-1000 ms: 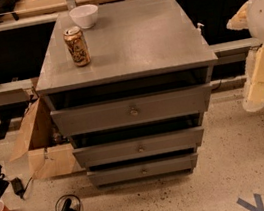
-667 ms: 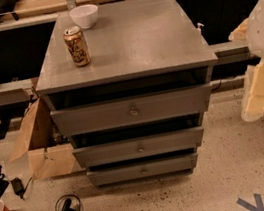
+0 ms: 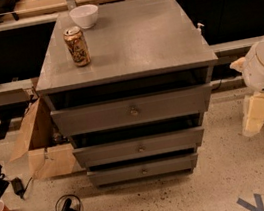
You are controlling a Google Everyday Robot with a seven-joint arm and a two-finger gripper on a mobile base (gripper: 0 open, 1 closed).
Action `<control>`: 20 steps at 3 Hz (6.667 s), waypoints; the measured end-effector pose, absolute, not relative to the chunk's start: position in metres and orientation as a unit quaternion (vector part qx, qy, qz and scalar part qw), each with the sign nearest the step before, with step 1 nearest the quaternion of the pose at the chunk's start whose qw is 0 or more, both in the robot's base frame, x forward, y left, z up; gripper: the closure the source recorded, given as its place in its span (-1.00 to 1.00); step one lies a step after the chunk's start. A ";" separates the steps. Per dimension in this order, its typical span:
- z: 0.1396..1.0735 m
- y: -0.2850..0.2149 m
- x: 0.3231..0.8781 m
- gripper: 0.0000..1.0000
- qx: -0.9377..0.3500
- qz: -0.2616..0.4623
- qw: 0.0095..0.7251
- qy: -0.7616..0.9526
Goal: Open middle drawer
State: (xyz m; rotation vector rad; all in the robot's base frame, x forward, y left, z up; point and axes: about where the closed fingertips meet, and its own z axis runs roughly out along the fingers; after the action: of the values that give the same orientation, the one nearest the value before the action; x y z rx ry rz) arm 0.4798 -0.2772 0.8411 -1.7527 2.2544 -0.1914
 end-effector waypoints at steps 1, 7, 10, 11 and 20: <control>0.770 -0.308 0.501 -1.00 -0.604 -0.093 0.133 0.781; 0.512 -0.204 0.583 -1.00 -0.735 -0.052 0.173 0.653; 0.481 -0.197 0.602 -1.00 -0.736 -0.058 0.144 0.659; 0.466 -0.198 0.618 -1.00 -0.733 -0.067 0.135 0.663; 0.422 -0.202 0.650 1.00 -0.732 -0.058 0.075 0.675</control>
Offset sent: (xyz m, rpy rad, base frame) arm 0.0284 -0.0418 -0.1012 -0.0692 -0.0112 -0.0746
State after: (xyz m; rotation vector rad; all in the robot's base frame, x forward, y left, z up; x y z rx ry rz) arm 0.6497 -0.2016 0.4222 -2.1953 2.0239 -0.1752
